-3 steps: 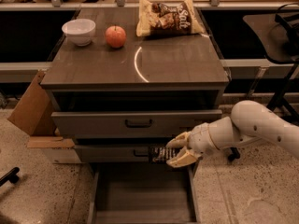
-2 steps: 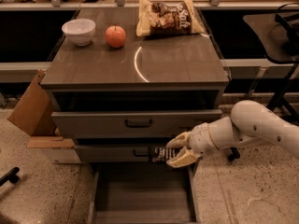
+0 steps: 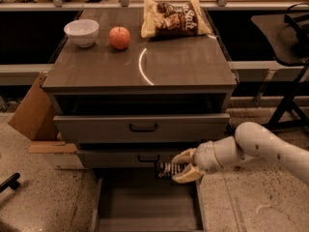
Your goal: Place rxbar chocolate into bottom drawer
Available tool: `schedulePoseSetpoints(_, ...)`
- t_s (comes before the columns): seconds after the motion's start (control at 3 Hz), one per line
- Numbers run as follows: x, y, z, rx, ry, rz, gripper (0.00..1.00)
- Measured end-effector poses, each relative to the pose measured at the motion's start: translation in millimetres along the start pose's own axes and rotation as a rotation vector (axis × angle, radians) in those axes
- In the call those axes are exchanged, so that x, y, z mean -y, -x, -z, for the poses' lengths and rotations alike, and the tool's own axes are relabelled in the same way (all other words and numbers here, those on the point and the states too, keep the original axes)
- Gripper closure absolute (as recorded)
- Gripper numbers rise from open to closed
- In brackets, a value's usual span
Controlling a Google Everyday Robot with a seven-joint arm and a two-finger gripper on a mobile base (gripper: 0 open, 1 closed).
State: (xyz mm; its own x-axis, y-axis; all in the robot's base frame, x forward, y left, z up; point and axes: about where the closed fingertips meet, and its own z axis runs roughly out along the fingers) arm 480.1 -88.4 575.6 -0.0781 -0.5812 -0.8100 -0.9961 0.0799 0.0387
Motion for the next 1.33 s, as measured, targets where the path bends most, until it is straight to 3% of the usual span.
schedulePoseSetpoints(0.33, 0.7, -57.3, -38.2, 0.044, 0.012, 0.003, 1.0)
schedulePoseSetpoints(1.0, 2.0, -69.1, -54.0, 0.043, 0.023, 0.016, 1.0)
schedulePoseSetpoints(1.33, 3.9, -94.5, -81.5, 0.026, 0.023, 0.033, 1.0)
